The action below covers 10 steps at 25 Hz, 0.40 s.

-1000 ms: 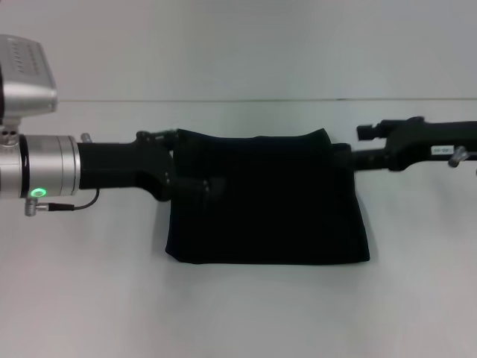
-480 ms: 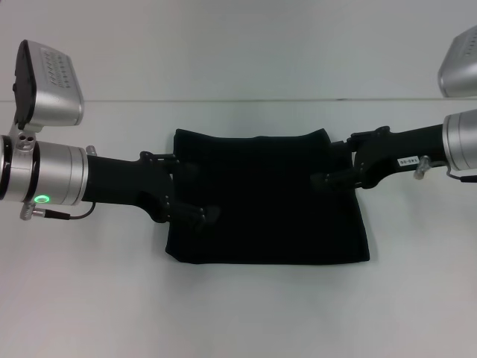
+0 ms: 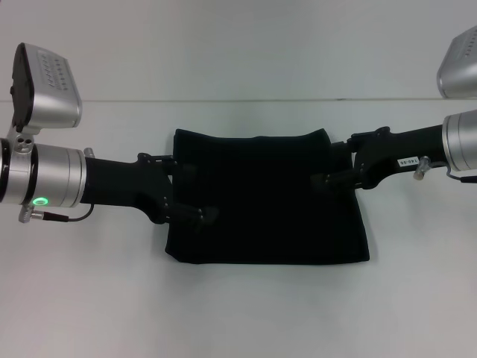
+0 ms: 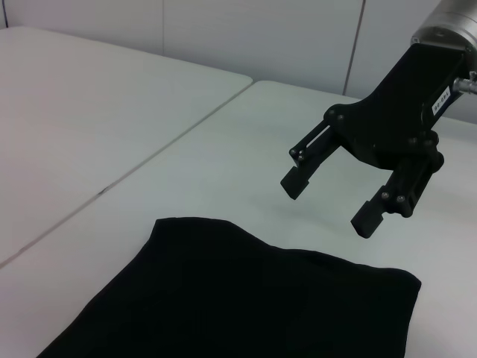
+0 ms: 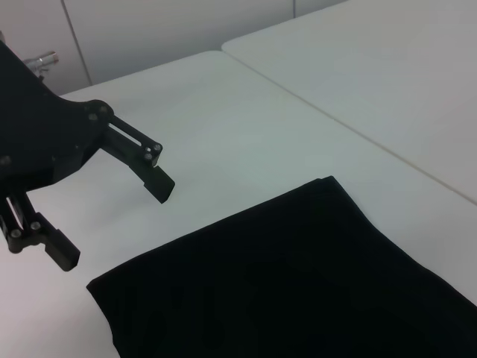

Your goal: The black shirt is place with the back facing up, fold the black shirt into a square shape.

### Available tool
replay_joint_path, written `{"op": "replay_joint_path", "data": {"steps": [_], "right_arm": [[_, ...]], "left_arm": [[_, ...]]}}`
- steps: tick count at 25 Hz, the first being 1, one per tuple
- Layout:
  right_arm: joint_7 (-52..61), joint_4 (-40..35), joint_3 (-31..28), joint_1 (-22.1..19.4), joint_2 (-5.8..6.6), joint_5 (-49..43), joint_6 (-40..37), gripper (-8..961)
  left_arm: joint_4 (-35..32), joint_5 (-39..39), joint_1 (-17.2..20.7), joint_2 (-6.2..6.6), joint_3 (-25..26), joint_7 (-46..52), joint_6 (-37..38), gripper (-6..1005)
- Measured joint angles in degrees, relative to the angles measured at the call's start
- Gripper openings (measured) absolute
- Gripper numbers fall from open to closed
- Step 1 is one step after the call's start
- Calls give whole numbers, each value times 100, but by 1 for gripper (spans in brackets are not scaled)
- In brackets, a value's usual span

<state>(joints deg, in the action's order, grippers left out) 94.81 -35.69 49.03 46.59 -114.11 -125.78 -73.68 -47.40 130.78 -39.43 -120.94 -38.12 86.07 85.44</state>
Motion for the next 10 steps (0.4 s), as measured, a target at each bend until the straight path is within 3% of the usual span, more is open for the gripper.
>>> {"op": "replay_joint_path", "data": {"steps": [10], "right_arm": [[30,0,-12,-12,-6,0,7,857]], "left_arm": [[16,0,38,-7,5,-3,-28,947]]}}
